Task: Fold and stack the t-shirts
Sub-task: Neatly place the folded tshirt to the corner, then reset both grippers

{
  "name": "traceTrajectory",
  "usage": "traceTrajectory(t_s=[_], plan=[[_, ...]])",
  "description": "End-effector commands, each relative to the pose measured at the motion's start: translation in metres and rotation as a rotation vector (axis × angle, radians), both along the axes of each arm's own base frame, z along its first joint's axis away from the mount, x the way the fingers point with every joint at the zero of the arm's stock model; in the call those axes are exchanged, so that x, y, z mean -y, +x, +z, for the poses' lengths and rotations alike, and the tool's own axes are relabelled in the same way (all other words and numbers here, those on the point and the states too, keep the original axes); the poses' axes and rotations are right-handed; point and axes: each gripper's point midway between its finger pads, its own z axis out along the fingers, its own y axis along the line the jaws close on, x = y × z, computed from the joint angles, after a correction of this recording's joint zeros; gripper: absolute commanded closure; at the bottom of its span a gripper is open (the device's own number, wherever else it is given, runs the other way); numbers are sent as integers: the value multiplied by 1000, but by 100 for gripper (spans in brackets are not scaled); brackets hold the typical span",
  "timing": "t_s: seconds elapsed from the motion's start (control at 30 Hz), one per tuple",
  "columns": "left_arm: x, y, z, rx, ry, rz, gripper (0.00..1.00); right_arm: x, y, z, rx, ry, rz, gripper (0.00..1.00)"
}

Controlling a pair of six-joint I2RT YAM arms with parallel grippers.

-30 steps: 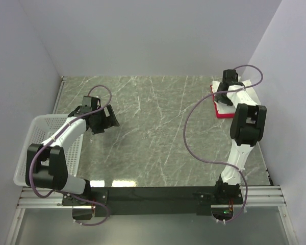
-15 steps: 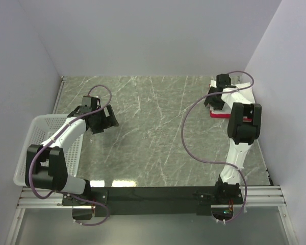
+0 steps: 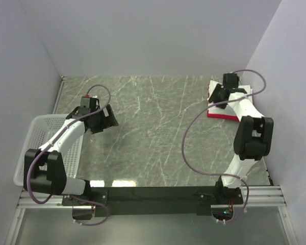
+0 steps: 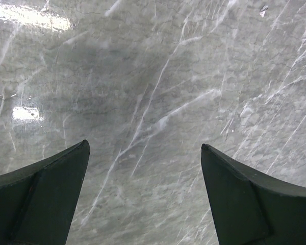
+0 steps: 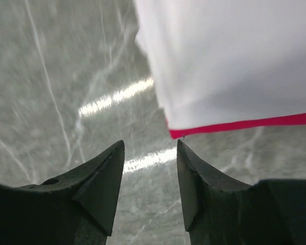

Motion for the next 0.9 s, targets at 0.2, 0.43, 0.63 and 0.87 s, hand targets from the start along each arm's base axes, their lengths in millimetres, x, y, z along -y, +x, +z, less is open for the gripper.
traceTrajectory(t_s=[0.2,0.43,0.63,0.87], plan=[[1,7,15,80,-7,-18,4,137,15,36,181,-171,-408,54],[-4,13,35,174,8,10,4,165,-5,-26,44,-97,-522,54],[-18,8,74,273,48,64,3,167,-23,6,102,-86,-602,53],[-43,-39,155,413,49,206,1,123,-57,101,294,50,-530,46]])
